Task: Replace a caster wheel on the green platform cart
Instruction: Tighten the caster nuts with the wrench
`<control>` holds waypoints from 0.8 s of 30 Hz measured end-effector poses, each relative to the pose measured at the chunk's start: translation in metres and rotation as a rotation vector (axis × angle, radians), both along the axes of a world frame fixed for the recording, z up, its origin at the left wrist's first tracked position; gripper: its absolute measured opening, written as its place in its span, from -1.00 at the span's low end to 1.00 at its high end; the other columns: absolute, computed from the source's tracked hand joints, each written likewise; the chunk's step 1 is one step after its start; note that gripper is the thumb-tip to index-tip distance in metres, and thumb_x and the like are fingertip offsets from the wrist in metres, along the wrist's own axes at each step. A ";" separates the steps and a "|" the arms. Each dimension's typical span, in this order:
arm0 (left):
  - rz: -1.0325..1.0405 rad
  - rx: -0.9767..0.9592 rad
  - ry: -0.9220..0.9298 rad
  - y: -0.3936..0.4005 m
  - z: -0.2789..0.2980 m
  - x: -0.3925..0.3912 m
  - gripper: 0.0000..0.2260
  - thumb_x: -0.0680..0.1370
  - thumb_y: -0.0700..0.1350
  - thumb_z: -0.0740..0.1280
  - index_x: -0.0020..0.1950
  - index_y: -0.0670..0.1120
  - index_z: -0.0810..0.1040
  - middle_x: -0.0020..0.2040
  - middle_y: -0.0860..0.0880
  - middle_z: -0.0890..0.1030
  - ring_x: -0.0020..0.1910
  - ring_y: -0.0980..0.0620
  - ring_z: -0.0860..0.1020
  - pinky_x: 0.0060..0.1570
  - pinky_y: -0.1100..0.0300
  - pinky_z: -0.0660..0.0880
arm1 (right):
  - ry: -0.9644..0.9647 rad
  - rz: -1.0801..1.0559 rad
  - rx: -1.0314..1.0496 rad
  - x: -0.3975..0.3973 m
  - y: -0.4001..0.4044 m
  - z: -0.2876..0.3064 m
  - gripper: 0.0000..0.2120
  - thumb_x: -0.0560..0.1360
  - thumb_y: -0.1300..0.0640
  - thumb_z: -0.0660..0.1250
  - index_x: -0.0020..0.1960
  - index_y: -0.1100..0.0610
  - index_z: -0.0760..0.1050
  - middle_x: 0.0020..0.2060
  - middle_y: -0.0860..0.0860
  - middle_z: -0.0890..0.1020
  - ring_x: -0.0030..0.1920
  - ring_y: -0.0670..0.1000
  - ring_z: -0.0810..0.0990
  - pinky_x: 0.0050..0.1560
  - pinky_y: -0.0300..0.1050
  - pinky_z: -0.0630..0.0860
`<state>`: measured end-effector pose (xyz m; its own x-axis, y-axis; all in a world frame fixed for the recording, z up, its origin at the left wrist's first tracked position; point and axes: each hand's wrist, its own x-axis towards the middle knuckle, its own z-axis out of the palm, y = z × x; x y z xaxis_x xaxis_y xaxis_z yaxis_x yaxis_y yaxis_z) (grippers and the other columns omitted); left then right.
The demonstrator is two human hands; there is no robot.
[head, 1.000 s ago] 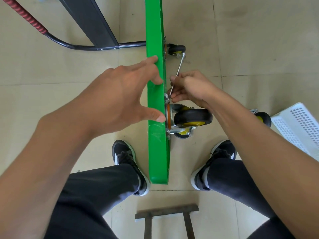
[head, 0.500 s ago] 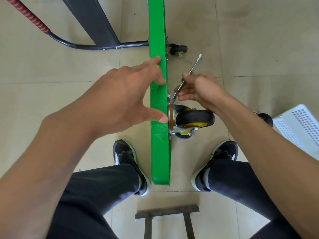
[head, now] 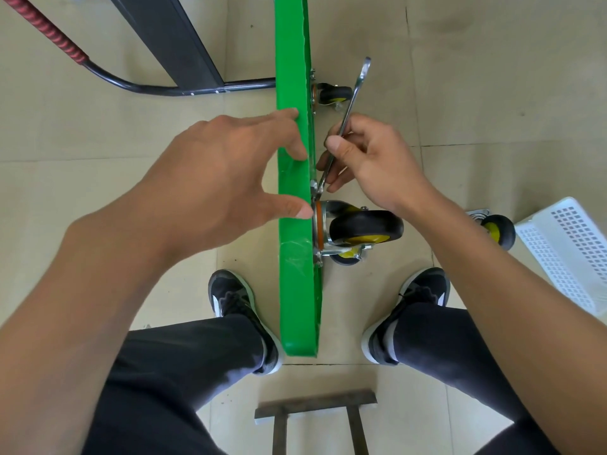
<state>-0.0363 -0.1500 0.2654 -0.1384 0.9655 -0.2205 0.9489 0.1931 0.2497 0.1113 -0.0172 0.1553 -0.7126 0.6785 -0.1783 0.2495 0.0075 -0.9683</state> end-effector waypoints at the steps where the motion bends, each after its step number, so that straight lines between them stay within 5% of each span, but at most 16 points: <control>1: -0.001 0.000 -0.010 0.002 0.000 -0.001 -0.52 0.35 0.26 0.46 0.19 0.11 0.49 0.56 0.21 0.23 0.38 -0.11 0.46 0.21 -0.02 0.41 | -0.005 0.003 -0.008 -0.001 0.000 -0.001 -0.87 0.66 0.25 0.23 -0.05 0.13 0.46 -0.19 0.28 0.66 -0.32 0.17 0.66 -0.22 0.11 0.68; 13: -0.015 -0.045 -0.054 0.024 0.003 -0.008 -0.58 0.29 0.27 0.51 0.03 0.14 0.52 0.57 0.23 0.21 0.45 -0.04 0.38 0.32 0.00 0.37 | -0.071 0.042 -0.044 -0.013 0.007 -0.001 -0.90 0.65 0.21 0.27 -0.05 0.16 0.48 -0.20 0.29 0.67 -0.31 0.20 0.68 -0.26 0.05 0.68; 22: -0.026 -0.046 -0.006 0.027 0.003 -0.008 -0.62 0.30 0.26 0.51 0.00 0.13 0.53 0.55 0.25 0.21 0.28 -0.11 0.49 0.19 0.06 0.36 | -0.128 -0.008 -0.224 -0.012 0.006 -0.014 -0.86 0.66 0.19 0.25 -0.02 0.25 0.47 -0.21 0.28 0.67 -0.37 0.12 0.64 -0.30 -0.02 0.66; 24: -0.017 -0.051 -0.022 0.026 0.004 -0.008 -0.63 0.30 0.25 0.51 -0.02 0.13 0.52 0.55 0.25 0.22 0.04 -0.12 0.50 0.15 0.06 0.37 | -0.102 -0.018 -0.267 -0.012 0.006 -0.013 -0.87 0.67 0.21 0.24 -0.04 0.23 0.47 -0.24 0.23 0.66 -0.37 0.10 0.63 -0.30 -0.04 0.66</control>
<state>-0.0445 -0.1241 0.2692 -0.1164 0.9551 -0.2725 0.9466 0.1898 0.2605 0.0989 -0.0109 0.1421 -0.6703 0.6098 -0.4229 0.3437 -0.2500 -0.9052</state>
